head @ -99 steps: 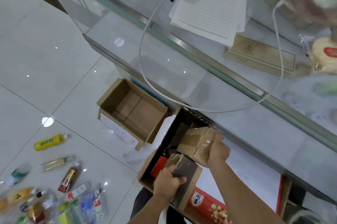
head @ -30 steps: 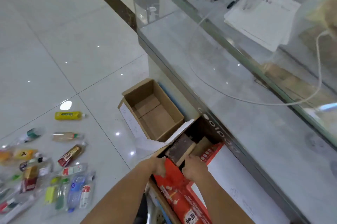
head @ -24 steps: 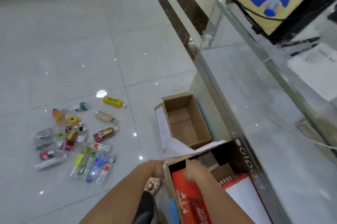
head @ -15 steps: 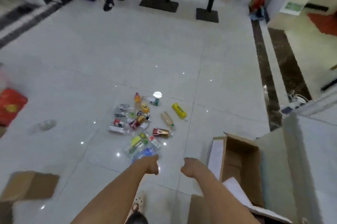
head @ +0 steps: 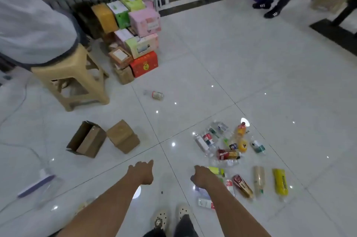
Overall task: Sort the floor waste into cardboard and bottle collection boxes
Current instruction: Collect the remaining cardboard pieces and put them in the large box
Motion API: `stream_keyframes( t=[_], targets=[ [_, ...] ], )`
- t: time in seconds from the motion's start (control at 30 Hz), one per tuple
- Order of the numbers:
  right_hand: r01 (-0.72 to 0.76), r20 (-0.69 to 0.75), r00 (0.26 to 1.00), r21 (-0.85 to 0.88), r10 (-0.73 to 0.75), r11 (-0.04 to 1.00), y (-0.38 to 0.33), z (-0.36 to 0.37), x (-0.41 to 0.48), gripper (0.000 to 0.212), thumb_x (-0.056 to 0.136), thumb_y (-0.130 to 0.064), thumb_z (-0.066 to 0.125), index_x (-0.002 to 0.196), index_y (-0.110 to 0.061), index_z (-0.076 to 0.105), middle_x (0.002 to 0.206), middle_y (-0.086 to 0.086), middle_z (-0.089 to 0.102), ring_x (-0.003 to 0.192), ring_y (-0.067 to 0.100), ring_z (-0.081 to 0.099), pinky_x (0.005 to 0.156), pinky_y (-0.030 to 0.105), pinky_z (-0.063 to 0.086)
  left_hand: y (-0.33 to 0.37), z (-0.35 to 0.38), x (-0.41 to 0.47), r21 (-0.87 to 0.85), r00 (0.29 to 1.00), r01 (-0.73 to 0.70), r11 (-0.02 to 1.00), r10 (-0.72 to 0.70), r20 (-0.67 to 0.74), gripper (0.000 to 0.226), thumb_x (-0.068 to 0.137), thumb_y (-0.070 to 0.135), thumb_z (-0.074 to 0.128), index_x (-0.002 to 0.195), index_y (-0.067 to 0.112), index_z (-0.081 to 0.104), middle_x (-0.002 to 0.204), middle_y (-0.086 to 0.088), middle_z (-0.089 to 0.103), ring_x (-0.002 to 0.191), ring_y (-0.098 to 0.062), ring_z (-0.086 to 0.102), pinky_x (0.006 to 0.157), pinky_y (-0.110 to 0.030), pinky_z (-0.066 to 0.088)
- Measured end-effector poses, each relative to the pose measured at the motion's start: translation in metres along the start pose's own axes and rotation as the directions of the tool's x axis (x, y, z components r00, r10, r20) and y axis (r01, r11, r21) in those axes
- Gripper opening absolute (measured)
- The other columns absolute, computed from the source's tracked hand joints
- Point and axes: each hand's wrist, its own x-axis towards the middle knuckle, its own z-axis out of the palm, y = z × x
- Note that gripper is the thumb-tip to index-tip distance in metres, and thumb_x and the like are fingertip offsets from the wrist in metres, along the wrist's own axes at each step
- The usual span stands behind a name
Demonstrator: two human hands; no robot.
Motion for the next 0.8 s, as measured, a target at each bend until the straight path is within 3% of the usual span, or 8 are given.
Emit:
stream_keyframes(
  t=[0.27,0.43,0.6,0.7,0.8],
  targets=[
    [0.215,0.101,0.977,-0.404,-0.190,0.889,-0.136,-0.032,0.054,0.041,0.095,-0.025,0.041,0.131,-0.006,0.044,0.134,0.011,0.048,0.127,0.026,0.045,0.104,0.036,0.039,-0.121,0.014,-0.003,-0.414,0.968,0.231,0.880,-0.252,0.003,0.072,0.096,0.020,0.041,0.155,0.017,-0.001,0.159,-0.006,0.016,0.147,-0.024,0.014,0.119,-0.044,0.013],
    [0.326,0.167,0.945,-0.525,-0.281,0.786,-0.248,-0.021,0.099,0.043,0.094,-0.024,0.043,0.134,-0.009,0.041,0.136,0.010,0.047,0.129,0.025,0.042,0.104,0.035,0.038,-0.197,0.029,0.020,-0.508,0.932,0.331,0.795,-0.361,0.041,0.073,0.094,0.018,0.043,0.155,0.018,0.003,0.155,-0.003,0.025,0.145,-0.023,0.020,0.117,-0.043,0.021],
    [0.417,0.166,0.900,-0.599,-0.403,0.684,-0.338,0.027,0.211,0.057,0.095,-0.034,0.044,0.144,-0.009,0.029,0.145,0.009,0.037,0.134,0.024,0.035,0.107,0.037,0.035,-0.273,0.047,0.123,-0.575,0.893,0.378,0.726,-0.449,0.020,0.075,0.095,0.020,0.044,0.155,0.017,-0.001,0.160,-0.004,0.010,0.149,-0.023,0.007,0.120,-0.042,0.014],
    [0.441,0.109,0.851,-0.680,-0.514,0.585,-0.378,0.063,0.299,0.072,0.096,-0.042,0.042,0.152,-0.011,0.009,0.159,0.007,0.011,0.146,0.025,0.014,0.118,0.043,0.017,-0.308,0.073,0.211,-0.582,0.874,0.401,0.707,-0.486,0.011,0.080,0.096,0.020,0.047,0.154,0.014,-0.009,0.162,-0.007,-0.009,0.149,-0.026,-0.007,0.120,-0.043,0.006],
    [0.485,0.024,0.730,-0.722,-0.683,0.493,-0.419,0.092,0.393,0.070,0.099,-0.050,0.027,0.154,-0.015,0.000,0.162,0.003,-0.002,0.149,0.020,-0.001,0.120,0.045,0.001,-0.352,0.091,0.311,-0.611,0.820,0.417,0.672,-0.569,-0.066,0.087,0.094,0.021,0.054,0.153,0.011,-0.010,0.160,-0.011,-0.018,0.148,-0.029,-0.013,0.120,-0.045,0.004]
  ],
)
